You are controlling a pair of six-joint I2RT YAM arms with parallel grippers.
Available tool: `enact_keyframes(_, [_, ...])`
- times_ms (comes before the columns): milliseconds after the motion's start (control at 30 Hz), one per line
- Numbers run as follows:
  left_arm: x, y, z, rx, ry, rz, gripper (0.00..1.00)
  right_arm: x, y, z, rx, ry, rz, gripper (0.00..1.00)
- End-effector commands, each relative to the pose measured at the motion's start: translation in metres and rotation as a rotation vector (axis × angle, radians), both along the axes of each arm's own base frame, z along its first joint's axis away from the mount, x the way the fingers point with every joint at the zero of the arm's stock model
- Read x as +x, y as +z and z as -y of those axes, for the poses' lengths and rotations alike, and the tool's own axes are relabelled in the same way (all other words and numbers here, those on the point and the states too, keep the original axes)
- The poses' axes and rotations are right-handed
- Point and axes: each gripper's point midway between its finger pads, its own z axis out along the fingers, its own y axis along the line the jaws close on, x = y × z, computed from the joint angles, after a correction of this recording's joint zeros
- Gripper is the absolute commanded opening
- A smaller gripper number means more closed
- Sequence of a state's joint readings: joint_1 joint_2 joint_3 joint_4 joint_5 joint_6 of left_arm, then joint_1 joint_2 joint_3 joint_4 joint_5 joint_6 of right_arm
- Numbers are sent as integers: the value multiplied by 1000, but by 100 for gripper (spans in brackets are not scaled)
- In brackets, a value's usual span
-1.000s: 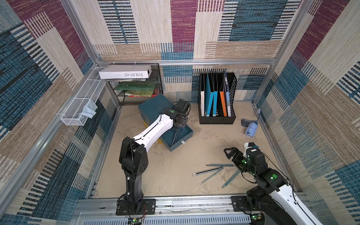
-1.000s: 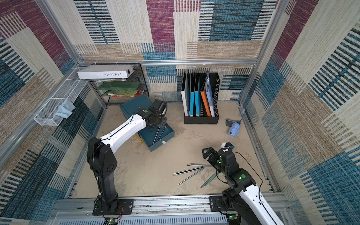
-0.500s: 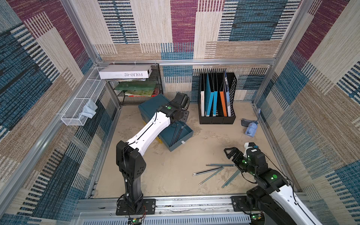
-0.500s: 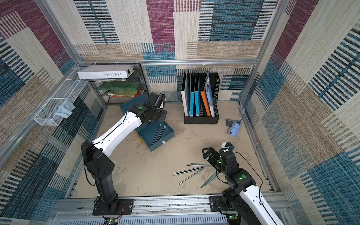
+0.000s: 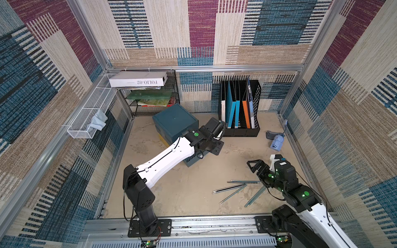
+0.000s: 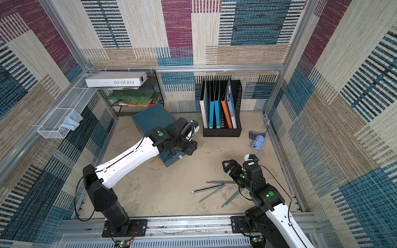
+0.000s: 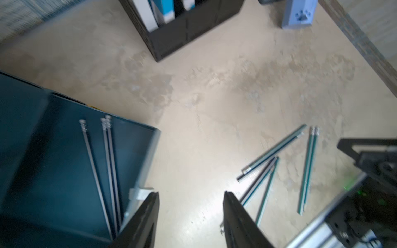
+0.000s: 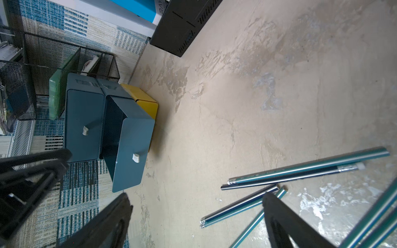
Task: Please place the pencils in the drawer according to their color
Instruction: Pick up the pencil from the center of the board.
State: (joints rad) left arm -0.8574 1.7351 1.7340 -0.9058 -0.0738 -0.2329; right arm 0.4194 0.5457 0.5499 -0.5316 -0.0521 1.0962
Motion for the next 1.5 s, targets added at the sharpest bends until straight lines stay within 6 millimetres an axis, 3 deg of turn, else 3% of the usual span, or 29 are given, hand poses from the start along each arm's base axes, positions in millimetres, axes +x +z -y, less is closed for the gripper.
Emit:
enact_keyframes(0, [-28, -17, 9, 9, -28, -65, 53, -7, -7, -1, -6, 16, -54, 99])
enact_keyframes(367, [-84, -75, 23, 49, -172, -199, 53, -24, -26, 8, 57, -81, -170, 99])
enact_keyframes(667, [-96, -110, 30, 66, -253, -249, 53, -21, -15, 16, 74, -162, -193, 99])
enact_keyframes(867, [-99, -132, 39, 76, -311, -274, 52, -4, 10, 5, -13, -88, -217, 99])
enact_keyframes(1100, [-102, -131, 57, 56, -360, -281, 52, 15, 50, -7, -47, -19, -200, 99])
enact_keyframes(1467, [-111, -152, 43, 134, -350, -307, 48, 14, 79, -17, 33, 17, -158, 99])
